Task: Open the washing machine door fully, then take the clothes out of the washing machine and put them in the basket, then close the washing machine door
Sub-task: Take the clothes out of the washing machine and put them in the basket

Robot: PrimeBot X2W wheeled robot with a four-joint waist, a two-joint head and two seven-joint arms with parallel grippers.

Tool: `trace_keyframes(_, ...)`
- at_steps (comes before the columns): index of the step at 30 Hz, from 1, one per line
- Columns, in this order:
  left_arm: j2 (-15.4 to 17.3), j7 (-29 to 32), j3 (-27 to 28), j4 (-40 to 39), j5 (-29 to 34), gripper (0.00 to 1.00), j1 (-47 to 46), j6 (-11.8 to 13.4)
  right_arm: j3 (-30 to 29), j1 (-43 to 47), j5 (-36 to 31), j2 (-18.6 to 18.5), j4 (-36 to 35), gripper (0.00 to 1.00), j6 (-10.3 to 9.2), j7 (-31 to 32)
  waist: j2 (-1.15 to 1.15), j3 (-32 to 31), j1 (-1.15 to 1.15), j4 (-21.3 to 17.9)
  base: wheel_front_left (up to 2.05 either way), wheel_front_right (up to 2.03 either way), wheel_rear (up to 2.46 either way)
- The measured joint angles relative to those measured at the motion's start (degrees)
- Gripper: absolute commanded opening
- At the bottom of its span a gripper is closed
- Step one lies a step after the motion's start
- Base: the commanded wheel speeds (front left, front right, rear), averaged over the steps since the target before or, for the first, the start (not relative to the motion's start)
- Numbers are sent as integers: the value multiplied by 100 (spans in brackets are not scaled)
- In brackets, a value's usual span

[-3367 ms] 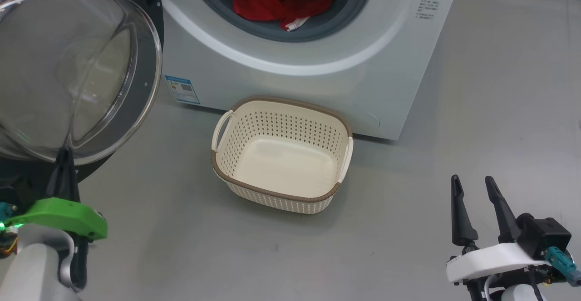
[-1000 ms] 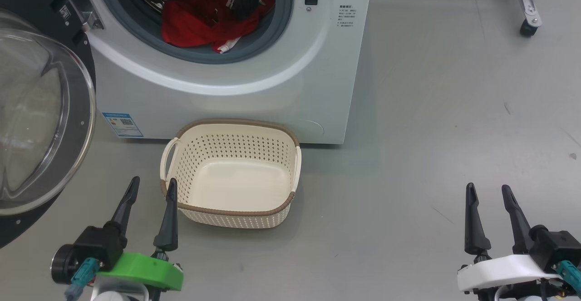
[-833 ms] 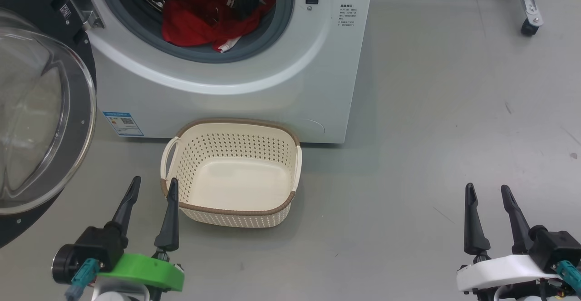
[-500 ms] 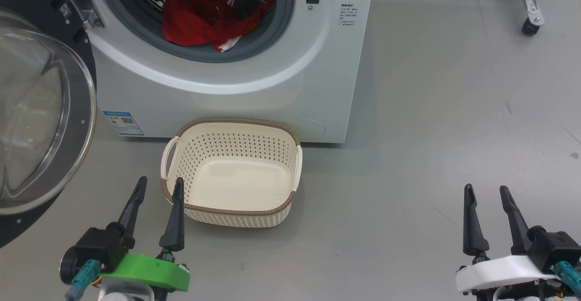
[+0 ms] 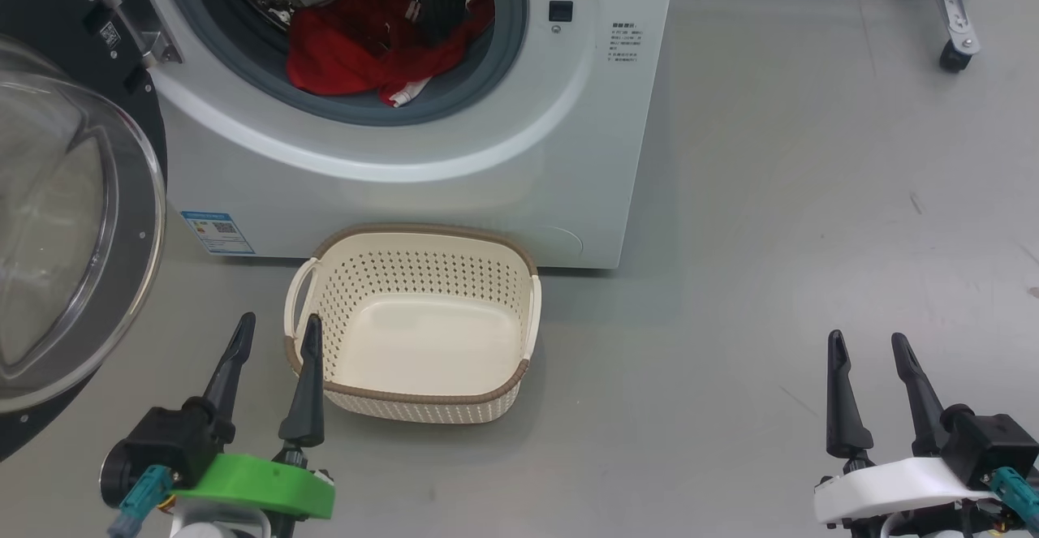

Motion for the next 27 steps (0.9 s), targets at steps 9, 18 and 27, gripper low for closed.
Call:
trace_keyframes(9,0,0,49,-16,0,100,1,-1,0,0,0,10,7,100,2,0,0,12,0,23,105,-105,0)
trace_keyframes(18,-2,-1,148,-25,80,100,1,-1,-3,-2,-2,21,15,100,24,0,0,28,0,36,123,-123,0)
trace_keyframes(27,-5,-1,125,-25,98,100,1,-4,-12,-5,-10,32,36,100,26,0,0,32,0,38,85,-85,0)
